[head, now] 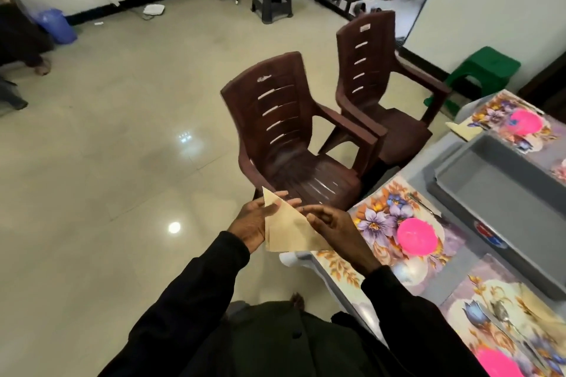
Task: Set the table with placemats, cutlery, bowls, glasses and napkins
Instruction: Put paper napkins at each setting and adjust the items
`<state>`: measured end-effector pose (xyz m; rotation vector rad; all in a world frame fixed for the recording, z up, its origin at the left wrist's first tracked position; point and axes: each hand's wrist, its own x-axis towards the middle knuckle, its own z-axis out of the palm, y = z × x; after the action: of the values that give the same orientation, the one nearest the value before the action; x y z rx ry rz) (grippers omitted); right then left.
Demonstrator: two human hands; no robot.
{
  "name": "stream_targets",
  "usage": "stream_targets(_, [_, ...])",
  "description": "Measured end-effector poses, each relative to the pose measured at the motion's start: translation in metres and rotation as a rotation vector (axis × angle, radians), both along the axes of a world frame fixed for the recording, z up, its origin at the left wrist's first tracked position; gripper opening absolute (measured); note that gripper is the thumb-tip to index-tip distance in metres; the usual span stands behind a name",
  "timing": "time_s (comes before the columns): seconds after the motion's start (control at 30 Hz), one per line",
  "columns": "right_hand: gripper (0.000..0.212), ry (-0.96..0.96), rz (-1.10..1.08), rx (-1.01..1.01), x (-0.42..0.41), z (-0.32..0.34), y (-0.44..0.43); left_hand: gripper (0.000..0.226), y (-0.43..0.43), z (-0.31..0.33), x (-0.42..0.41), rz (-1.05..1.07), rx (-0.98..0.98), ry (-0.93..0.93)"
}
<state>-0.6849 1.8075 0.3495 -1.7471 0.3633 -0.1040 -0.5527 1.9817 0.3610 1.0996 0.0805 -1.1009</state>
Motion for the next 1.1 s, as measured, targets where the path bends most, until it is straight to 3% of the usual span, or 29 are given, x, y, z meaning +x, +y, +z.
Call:
stream_targets(0.27, [0.017, 0.088, -0.337, -0.130, -0.001, -0.014, -0.005, 0.041, -0.061, -0.009, 0.037, -0.206, 0.087, -0.078])
stream_targets(0.53, [0.023, 0.143, -0.703, -0.147, 0.021, -0.015, 0.005, 0.031, -0.122, -0.017, 0.070, -0.678, 0.118, -0.096])
stream_targets(0.63, [0.014, 0.218, -0.872, -0.201, 0.027, -0.015, 0.007, 0.030, -0.139, -0.022, 0.081, -0.811, 0.125, -0.097])
stream_targets(0.73, [0.012, 0.200, -1.099, -0.107, 0.027, -0.020, 0.017, 0.040, -0.150, -0.025, 0.091, -0.932, 0.125, -0.088])
stream_targets(0.83, [0.008, 0.129, -1.292, 0.047, 0.029, -0.021, 0.032, 0.034, -0.153, -0.022, 0.102, -1.081, 0.143, -0.143])
stream_targets(0.97, [0.020, 0.088, -1.370, 0.153, 0.036, -0.022, 0.066, 0.032, -0.150, -0.022, 0.110, -1.173, 0.161, -0.162])
stream_targets(1.1, [0.016, 0.083, -1.482, 0.217, 0.042, -0.025, 0.099, 0.029, -0.145, -0.018, 0.115, -1.287, 0.115, -0.166])
